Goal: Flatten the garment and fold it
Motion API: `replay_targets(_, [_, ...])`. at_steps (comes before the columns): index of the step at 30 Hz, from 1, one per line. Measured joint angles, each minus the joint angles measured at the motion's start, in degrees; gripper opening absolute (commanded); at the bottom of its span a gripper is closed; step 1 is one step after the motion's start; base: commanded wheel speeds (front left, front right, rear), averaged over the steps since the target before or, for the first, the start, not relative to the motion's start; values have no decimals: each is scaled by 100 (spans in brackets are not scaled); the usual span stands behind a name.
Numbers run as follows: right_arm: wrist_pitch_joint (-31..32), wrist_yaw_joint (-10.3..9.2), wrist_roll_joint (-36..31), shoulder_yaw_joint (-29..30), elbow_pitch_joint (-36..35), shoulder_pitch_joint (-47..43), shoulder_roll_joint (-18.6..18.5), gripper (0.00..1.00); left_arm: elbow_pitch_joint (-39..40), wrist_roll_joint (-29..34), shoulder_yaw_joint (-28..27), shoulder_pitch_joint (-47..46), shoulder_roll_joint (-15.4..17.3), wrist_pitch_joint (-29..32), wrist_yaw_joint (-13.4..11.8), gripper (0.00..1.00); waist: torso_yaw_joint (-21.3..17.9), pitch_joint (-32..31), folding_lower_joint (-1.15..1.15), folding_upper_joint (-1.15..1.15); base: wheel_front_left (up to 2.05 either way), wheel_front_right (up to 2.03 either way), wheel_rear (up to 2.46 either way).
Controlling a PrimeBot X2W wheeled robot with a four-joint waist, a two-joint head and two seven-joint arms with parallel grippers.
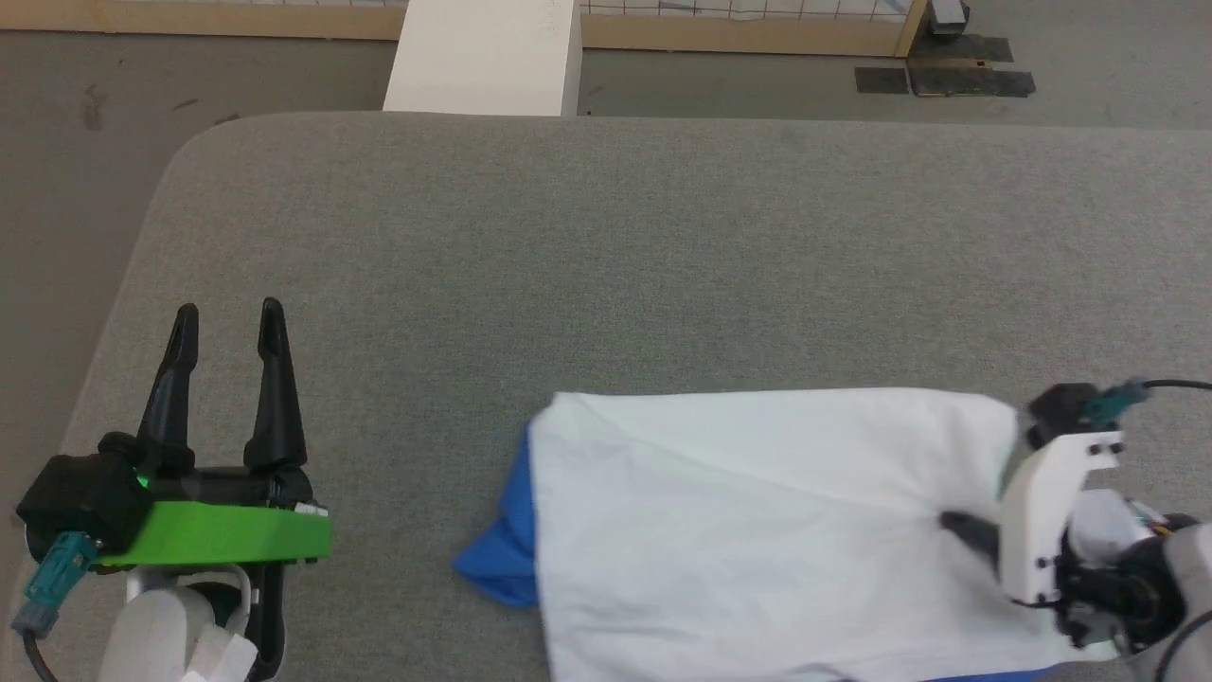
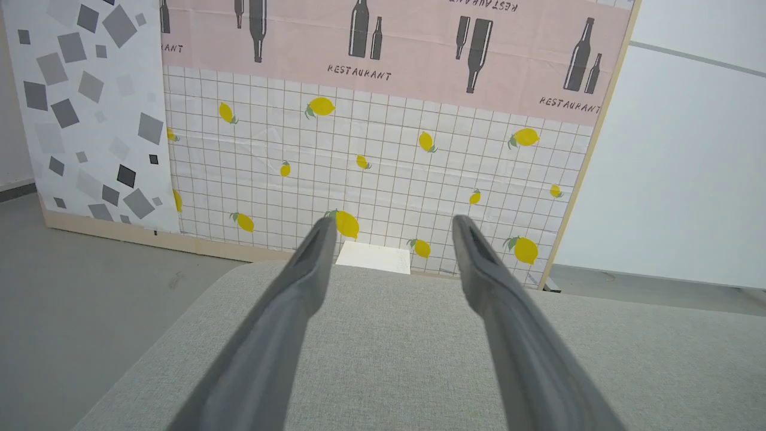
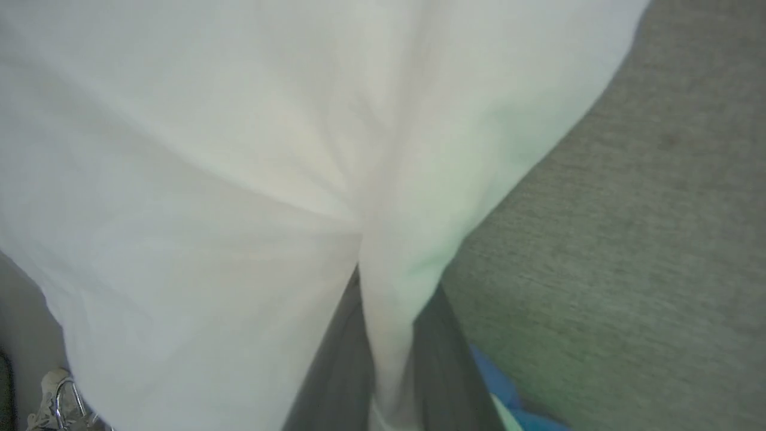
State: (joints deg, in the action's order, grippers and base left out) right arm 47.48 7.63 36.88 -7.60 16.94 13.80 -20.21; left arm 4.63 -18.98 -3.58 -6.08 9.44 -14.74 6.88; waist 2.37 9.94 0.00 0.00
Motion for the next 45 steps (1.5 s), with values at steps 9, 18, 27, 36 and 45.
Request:
replay_targets(9, [389, -2, -996, 1614, 265, 0, -339, 0, -37, 20, 54, 9, -33, 0, 14, 100, 4, 17, 0, 0, 0, 0, 0])
replay_targets(18, [847, -3, -2257, 2149, -40, 16, -327, 0, -126, 16, 116, 12, -33, 1, 18, 100, 1, 12, 0, 0, 0, 0, 0])
replay_targets(27, [2096, -4, -1568, 745, -1728, -146, -738, 0, -185, 18, 130, 60, -32, 0, 19, 100, -99, -176, 0, 0, 0, 0, 0])
replay_targets(36, [2348, -5, -1092, -265, -2342, -55, -241, 0, -183, 16, 145, 146, -25, 0, 20, 100, -79, -290, 0, 0, 0, 0, 0])
replay_targets(45, [1588, -5, -1293, -954, -1292, 582, 434, 0, -169, -24, 197, 148, -20, 0, 20, 100, 139, -201, 0, 0, 0, 0, 0])
